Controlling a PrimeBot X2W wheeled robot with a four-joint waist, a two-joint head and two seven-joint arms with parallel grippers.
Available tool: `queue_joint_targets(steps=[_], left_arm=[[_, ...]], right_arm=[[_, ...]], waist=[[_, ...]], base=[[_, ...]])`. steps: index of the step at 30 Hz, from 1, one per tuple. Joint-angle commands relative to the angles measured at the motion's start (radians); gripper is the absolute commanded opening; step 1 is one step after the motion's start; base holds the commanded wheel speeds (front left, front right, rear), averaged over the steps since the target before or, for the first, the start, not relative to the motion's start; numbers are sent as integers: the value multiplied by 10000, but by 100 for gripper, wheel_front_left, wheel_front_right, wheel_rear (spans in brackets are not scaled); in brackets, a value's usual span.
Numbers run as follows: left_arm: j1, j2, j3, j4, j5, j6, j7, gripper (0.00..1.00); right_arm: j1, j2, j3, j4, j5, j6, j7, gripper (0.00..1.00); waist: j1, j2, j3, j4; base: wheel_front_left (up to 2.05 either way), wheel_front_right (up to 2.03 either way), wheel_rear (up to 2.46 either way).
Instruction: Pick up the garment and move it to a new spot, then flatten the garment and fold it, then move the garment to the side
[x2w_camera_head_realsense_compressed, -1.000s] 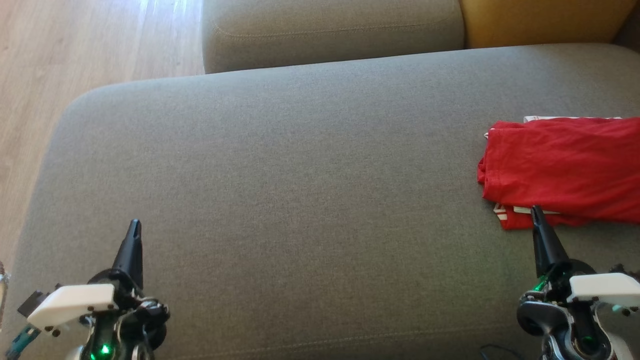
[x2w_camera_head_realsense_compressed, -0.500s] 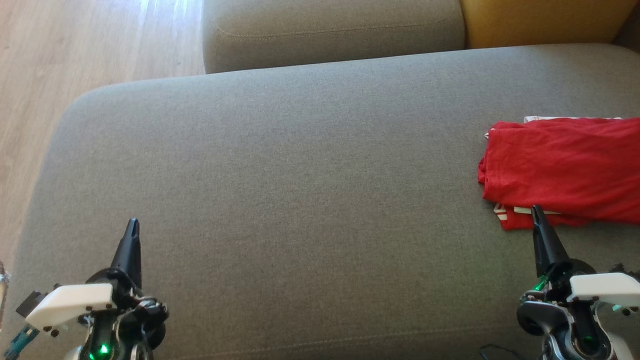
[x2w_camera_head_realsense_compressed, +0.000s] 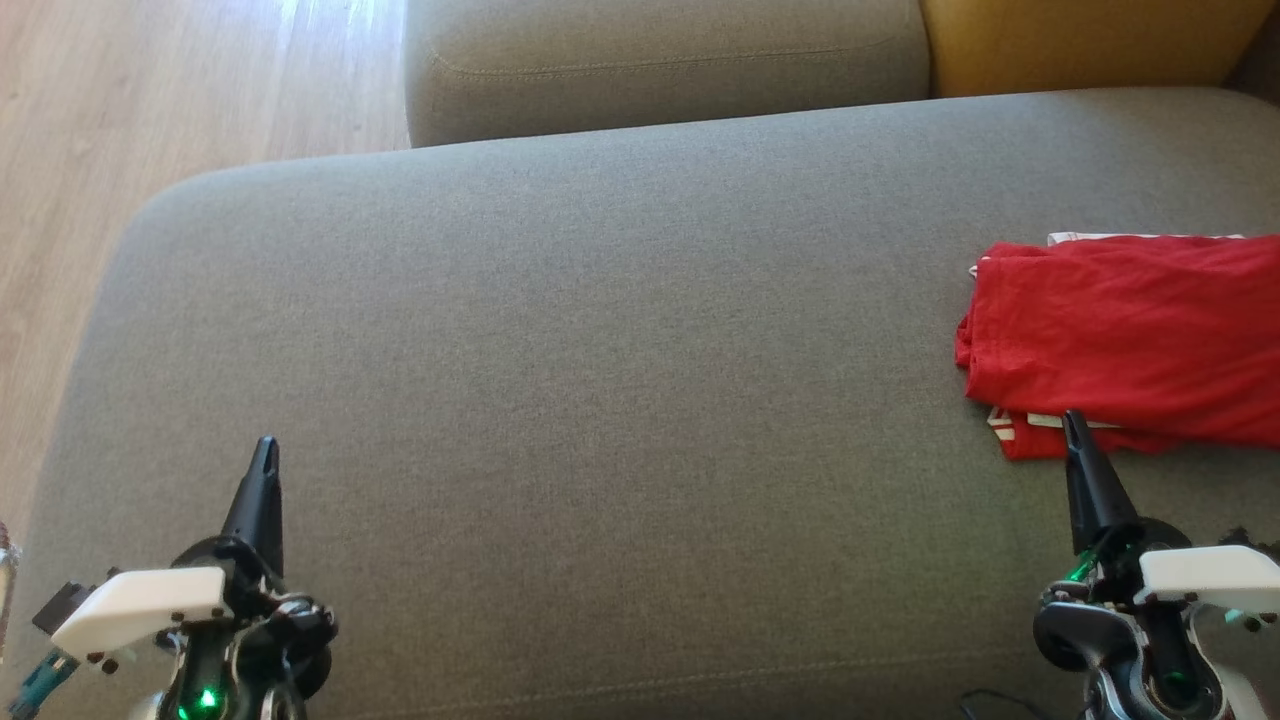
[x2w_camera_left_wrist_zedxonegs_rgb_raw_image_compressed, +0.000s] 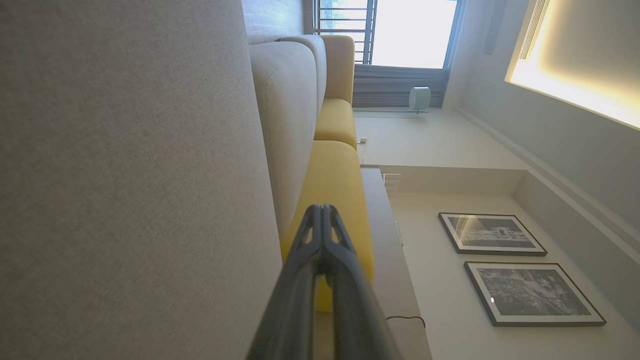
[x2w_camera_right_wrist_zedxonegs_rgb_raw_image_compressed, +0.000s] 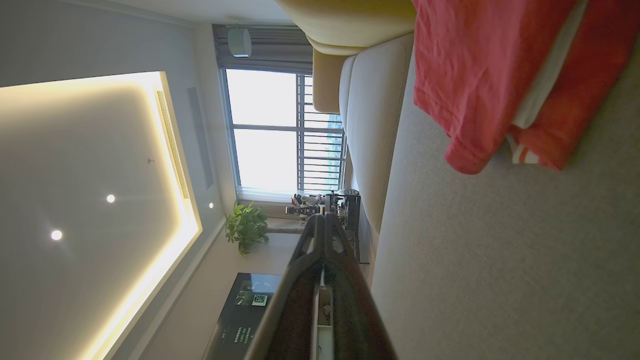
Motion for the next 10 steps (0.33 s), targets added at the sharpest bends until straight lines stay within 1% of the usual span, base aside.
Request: queue_joint_targets(steps=[1,10], left_arm=[[-530,90,369,-277,58,-71,67,0],[-533,61,410,-275,92,-71,100,0]], right_arm=[[-486,-81,176,-334,59,-2,60,0],[-486,-81,176,-334,59,-2,59,0]], waist=[[0,0,0,0],[0,0,0,0]], base=[[0,0,0],[0,0,0]])
